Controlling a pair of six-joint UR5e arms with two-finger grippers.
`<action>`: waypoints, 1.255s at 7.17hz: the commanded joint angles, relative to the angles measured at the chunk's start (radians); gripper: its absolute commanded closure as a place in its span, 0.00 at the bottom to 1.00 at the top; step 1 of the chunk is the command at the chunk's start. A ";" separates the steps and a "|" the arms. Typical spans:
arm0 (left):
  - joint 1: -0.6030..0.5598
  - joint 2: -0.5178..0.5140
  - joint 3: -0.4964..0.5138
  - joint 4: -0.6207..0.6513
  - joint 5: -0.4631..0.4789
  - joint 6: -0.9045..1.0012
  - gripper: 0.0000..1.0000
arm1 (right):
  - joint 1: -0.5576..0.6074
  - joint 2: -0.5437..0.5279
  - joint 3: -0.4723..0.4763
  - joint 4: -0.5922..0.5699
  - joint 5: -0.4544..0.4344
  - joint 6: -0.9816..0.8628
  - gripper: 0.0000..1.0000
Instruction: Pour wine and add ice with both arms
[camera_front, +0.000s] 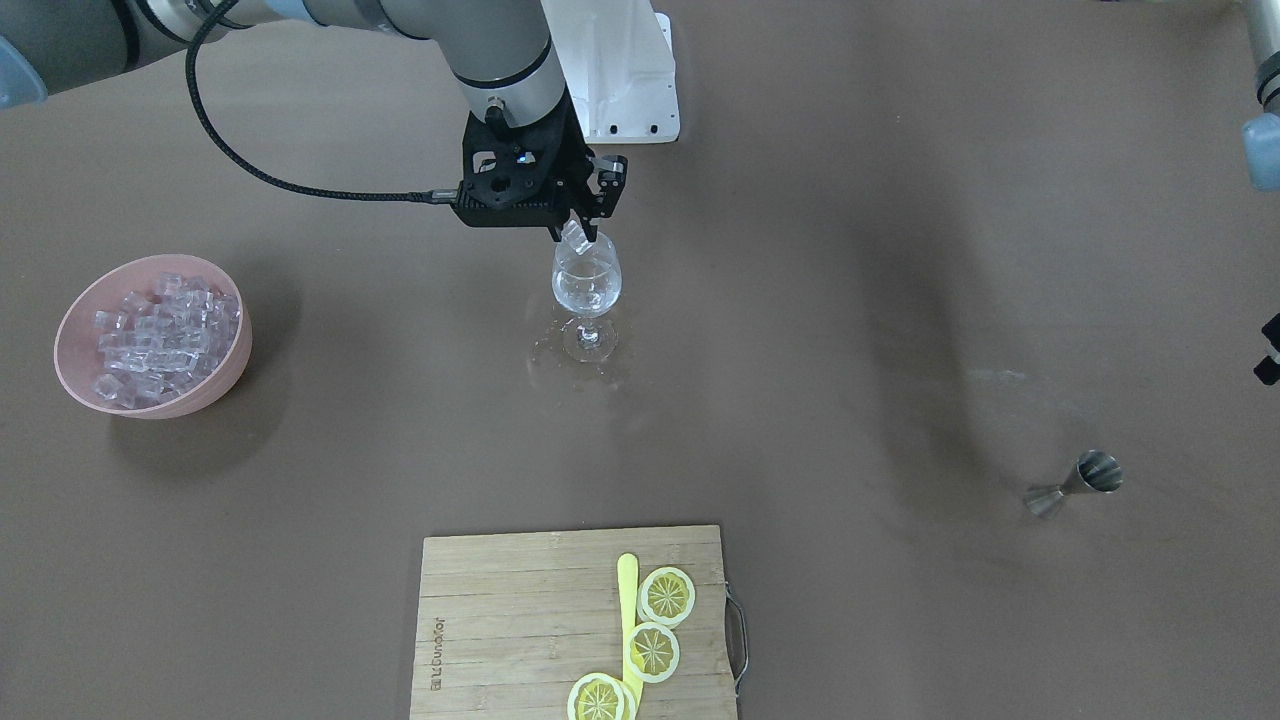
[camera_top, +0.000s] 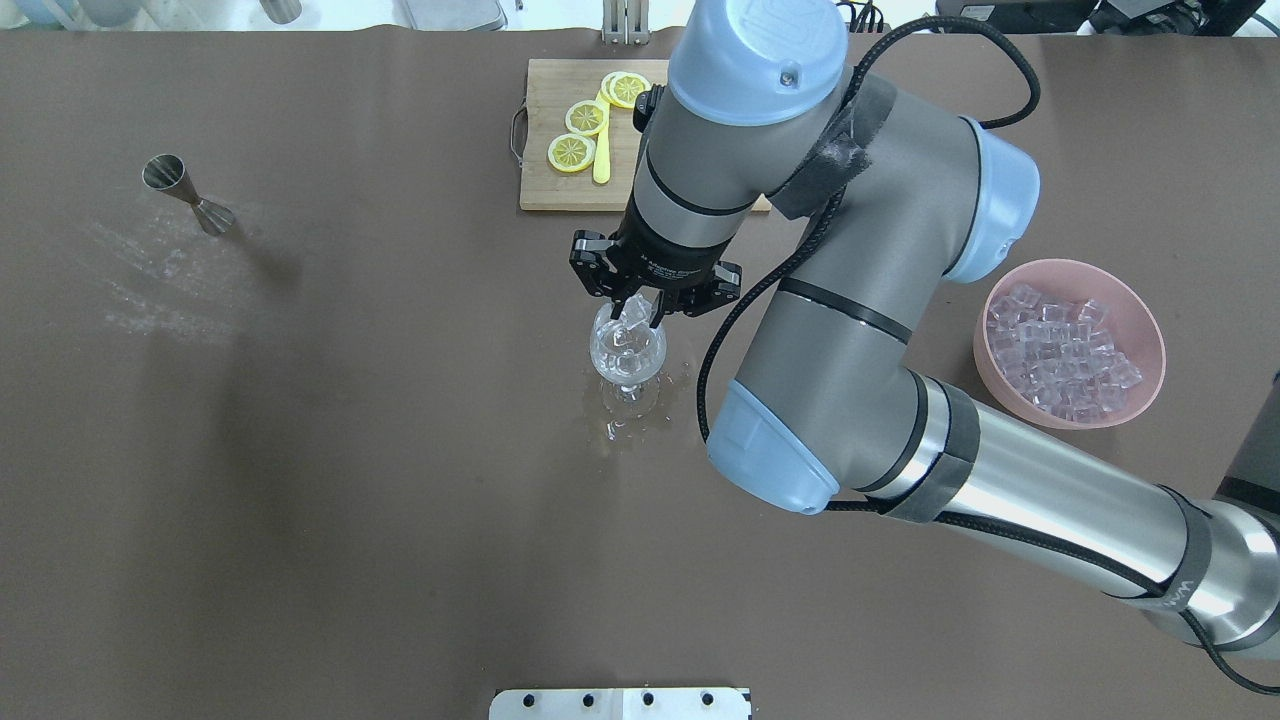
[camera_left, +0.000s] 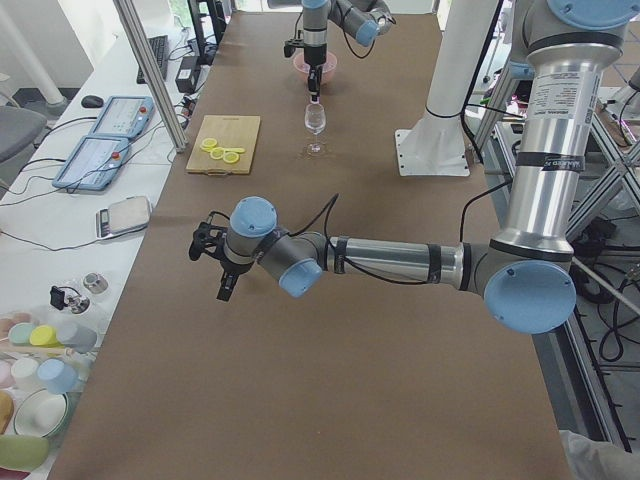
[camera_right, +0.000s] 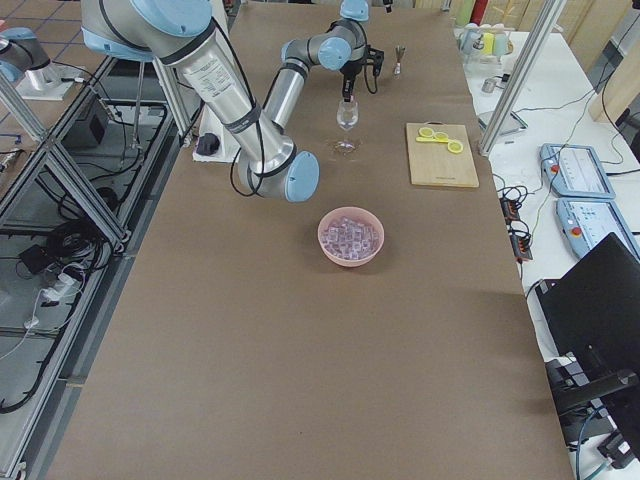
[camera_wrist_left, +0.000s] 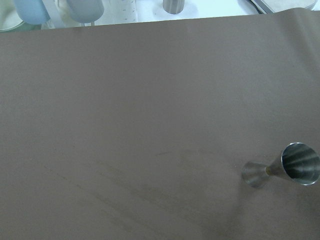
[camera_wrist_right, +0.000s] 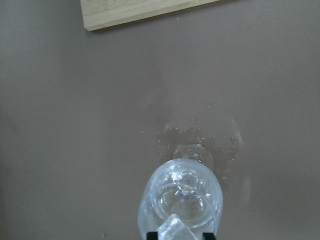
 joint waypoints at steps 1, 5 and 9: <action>-0.005 0.000 0.004 0.000 0.000 -0.001 0.02 | -0.002 0.010 -0.028 0.008 0.000 -0.009 0.10; -0.020 -0.006 0.028 0.038 -0.003 0.006 0.02 | 0.151 -0.121 0.045 0.003 0.102 -0.171 0.01; -0.086 -0.011 0.036 0.186 -0.014 0.225 0.02 | 0.459 -0.511 0.127 0.010 0.164 -0.844 0.01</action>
